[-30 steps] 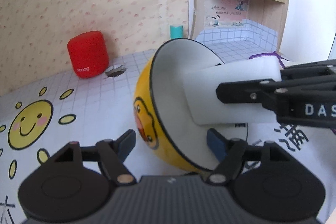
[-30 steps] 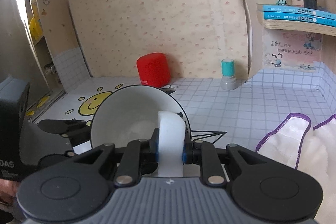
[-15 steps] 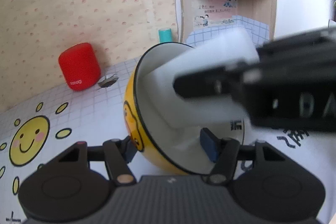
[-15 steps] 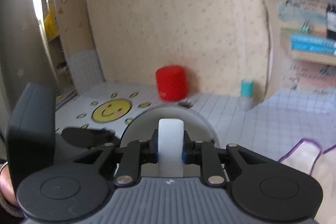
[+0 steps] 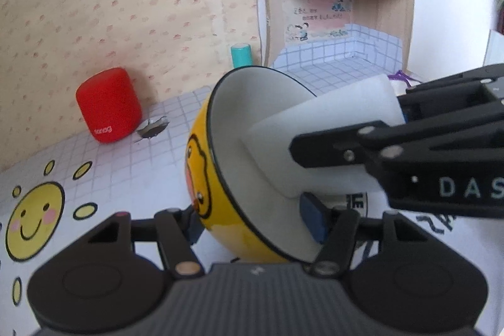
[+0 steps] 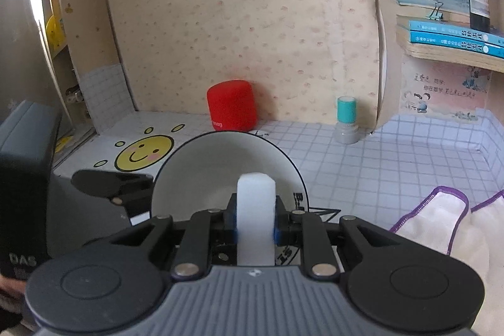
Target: Clean bowl
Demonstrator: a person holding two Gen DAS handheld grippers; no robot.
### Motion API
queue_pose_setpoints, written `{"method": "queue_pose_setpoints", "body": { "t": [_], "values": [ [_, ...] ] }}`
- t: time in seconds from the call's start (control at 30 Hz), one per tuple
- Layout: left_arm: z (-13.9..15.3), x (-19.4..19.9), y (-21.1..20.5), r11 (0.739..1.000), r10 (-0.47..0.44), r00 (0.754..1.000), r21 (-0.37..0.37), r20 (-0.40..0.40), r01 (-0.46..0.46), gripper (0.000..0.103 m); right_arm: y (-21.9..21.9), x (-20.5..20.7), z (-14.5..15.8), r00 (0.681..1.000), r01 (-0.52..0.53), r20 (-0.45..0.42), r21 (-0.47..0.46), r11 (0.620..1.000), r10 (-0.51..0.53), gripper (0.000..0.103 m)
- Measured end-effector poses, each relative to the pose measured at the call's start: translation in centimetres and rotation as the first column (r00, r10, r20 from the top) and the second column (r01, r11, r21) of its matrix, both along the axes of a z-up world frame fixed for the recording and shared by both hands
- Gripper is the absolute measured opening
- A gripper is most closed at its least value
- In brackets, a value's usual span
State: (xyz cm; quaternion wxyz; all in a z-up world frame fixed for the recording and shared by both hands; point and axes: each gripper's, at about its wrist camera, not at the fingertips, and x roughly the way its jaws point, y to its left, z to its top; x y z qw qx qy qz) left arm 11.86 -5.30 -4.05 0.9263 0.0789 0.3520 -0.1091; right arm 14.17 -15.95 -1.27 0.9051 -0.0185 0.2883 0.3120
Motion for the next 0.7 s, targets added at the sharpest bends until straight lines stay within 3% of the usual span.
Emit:
{"method": "queue_pose_setpoints", "body": {
  "t": [0.1,0.43,0.7],
  "values": [
    [-0.1,0.3,0.2,0.999,0.012,1.000,-0.034,-0.004,-0.012,0.060,-0.3,0.2,-0.2,1.000,0.013,-0.009,-0.003,1.000,-0.013,0.018],
    [0.0,-0.9,0.8,1.000,-0.018,1.000,-0.021,0.006,0.018,0.060,0.4,0.0,-1.6,0.997,-0.002,-0.072,-0.025,1.000,0.000,0.018],
    [0.1,-2.0,2.1,0.998,-0.009,1.000,-0.055,0.001,0.009,0.060,2.1,-0.4,-1.7,0.996,-0.029,-0.085,-0.051,0.998,0.024,0.018]
  ]
}}
